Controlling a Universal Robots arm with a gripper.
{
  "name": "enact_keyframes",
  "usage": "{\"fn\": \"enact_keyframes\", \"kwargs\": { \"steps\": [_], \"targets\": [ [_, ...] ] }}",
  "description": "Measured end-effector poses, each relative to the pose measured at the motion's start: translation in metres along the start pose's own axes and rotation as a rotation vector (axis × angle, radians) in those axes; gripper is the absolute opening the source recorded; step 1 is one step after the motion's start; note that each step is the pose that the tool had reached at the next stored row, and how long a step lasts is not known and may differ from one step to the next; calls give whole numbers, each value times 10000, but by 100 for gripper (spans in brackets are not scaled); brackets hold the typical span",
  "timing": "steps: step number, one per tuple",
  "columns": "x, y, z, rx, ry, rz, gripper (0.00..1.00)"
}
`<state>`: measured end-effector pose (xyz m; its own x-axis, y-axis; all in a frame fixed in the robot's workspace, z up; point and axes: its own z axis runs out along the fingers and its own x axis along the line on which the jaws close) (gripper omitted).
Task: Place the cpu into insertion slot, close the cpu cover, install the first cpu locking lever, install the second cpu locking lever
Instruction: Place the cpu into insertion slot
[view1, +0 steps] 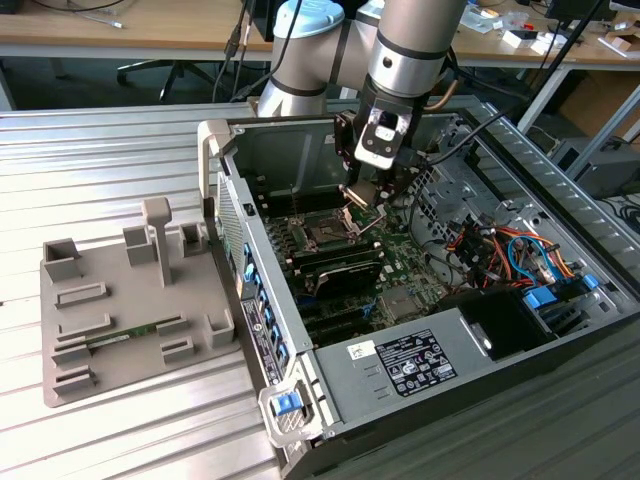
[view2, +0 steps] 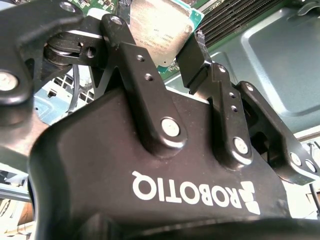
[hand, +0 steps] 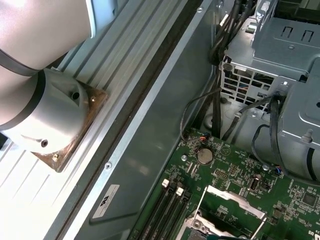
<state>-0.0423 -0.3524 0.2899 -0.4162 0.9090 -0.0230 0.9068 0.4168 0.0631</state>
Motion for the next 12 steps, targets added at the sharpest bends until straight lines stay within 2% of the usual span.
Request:
{"fn": "enact_keyframes", "kwargs": {
  "steps": [12],
  "targets": [
    [0, 0, 4, 3, -6, 100, 54]
  ]
}}
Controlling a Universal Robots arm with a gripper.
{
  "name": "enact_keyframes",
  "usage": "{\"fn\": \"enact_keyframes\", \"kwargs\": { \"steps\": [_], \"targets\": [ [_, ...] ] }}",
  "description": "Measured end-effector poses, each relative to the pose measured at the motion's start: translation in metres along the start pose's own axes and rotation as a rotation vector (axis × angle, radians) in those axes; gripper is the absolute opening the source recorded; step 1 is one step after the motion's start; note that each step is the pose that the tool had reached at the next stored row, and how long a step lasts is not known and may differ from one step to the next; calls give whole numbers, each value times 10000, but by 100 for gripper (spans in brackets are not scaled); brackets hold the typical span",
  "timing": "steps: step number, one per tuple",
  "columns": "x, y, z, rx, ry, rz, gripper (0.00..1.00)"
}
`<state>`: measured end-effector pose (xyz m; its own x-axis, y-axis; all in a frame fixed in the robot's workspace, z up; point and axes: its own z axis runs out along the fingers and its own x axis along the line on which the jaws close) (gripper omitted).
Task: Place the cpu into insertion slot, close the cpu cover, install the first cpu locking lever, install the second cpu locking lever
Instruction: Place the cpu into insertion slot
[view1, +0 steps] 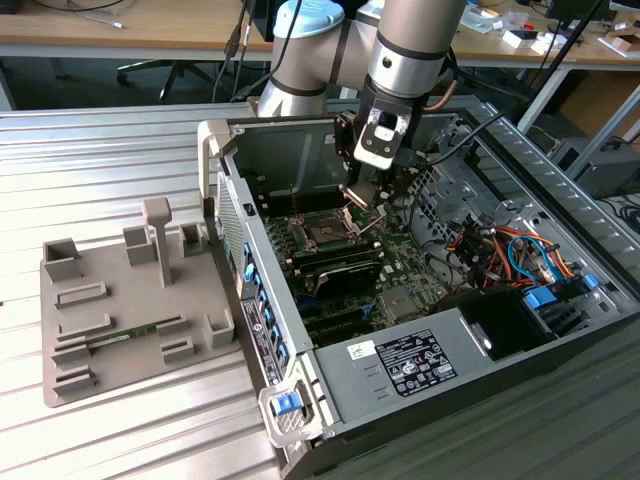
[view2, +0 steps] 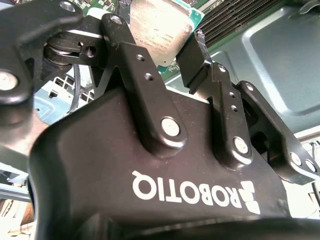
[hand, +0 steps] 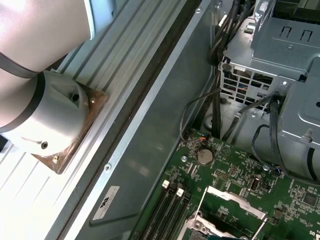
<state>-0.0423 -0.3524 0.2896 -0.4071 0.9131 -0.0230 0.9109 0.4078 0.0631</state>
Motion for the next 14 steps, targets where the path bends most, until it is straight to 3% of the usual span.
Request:
{"fn": "enact_keyframes", "kwargs": {
  "steps": [14],
  "targets": [
    [0, 0, 3, 3, -8, 127, 54]
  ]
}}
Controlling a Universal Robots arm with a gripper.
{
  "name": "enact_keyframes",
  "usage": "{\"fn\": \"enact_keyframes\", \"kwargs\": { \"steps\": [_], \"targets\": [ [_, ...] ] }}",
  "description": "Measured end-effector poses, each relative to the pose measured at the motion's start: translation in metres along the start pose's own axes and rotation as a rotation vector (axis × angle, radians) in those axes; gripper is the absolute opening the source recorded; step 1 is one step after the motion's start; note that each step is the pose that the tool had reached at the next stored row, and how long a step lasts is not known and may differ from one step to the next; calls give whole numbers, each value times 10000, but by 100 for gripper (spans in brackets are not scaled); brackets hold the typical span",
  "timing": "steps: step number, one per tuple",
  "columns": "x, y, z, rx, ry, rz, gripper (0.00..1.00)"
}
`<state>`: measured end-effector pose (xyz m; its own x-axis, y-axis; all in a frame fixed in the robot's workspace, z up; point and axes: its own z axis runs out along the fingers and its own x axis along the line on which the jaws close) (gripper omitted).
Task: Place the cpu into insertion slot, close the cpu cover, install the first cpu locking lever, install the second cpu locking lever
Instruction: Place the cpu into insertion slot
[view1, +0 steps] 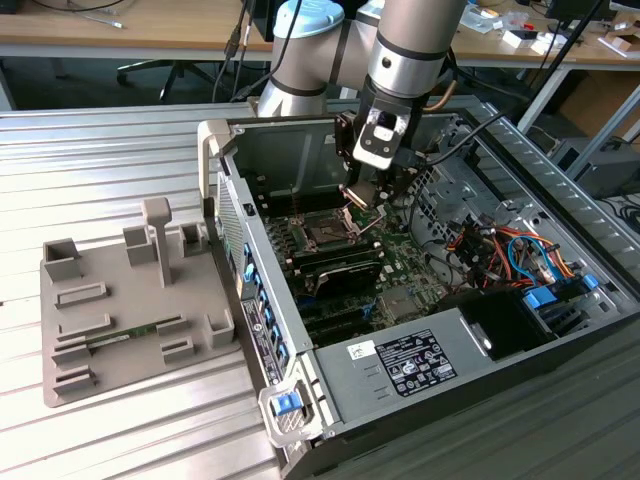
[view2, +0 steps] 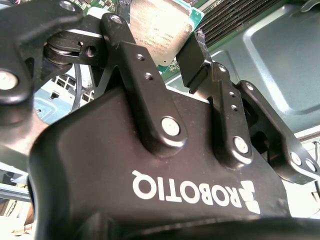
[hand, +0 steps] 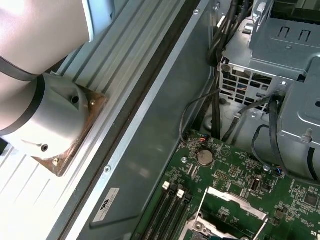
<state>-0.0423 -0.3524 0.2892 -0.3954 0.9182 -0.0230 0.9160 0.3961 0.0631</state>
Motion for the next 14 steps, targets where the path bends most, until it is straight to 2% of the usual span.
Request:
{"fn": "enact_keyframes", "kwargs": {
  "steps": [14],
  "targets": [
    [0, 0, 3, 3, -8, 125, 54]
  ]
}}
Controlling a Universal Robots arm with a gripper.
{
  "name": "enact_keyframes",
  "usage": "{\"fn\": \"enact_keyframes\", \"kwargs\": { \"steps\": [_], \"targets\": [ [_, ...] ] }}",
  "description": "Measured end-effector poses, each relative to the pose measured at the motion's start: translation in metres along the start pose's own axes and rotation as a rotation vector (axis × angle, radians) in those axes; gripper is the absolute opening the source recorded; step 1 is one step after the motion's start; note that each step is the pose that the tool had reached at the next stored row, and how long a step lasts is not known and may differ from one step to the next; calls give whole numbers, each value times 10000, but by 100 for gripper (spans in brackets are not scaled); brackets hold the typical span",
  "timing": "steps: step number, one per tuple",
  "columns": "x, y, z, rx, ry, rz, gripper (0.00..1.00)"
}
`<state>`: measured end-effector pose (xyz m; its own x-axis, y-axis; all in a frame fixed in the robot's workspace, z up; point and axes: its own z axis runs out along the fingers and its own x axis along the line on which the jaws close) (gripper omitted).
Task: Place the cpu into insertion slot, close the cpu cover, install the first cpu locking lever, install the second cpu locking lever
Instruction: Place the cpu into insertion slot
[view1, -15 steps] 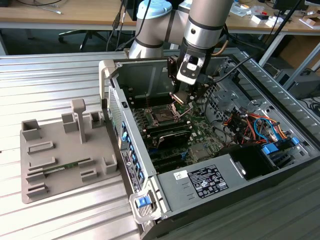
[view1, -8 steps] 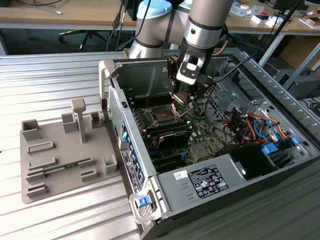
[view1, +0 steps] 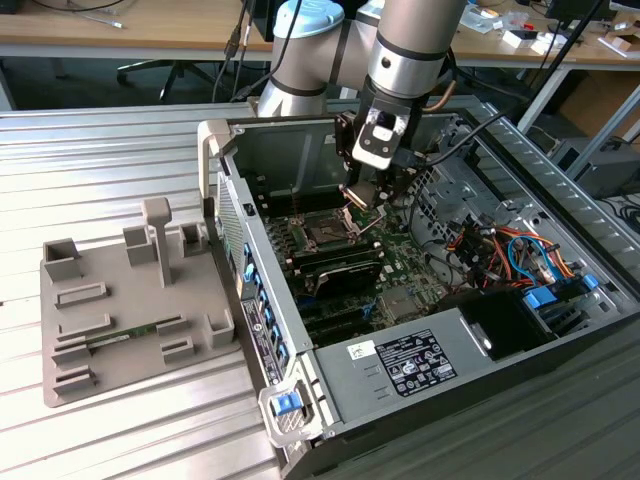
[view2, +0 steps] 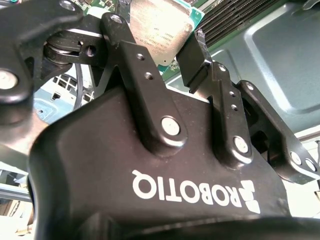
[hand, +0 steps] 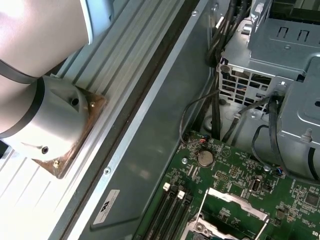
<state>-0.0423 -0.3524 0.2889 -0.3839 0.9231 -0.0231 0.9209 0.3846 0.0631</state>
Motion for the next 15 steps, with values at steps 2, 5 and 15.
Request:
{"fn": "enact_keyframes", "kwargs": {
  "steps": [2, 5, 15],
  "targets": [
    [0, 0, 0, 2, -3, 42, 54],
    [0, 0, 2, 4, -9, 129, 54],
    [0, -1, 5, 7, -18, 263, 54]
  ]
}}
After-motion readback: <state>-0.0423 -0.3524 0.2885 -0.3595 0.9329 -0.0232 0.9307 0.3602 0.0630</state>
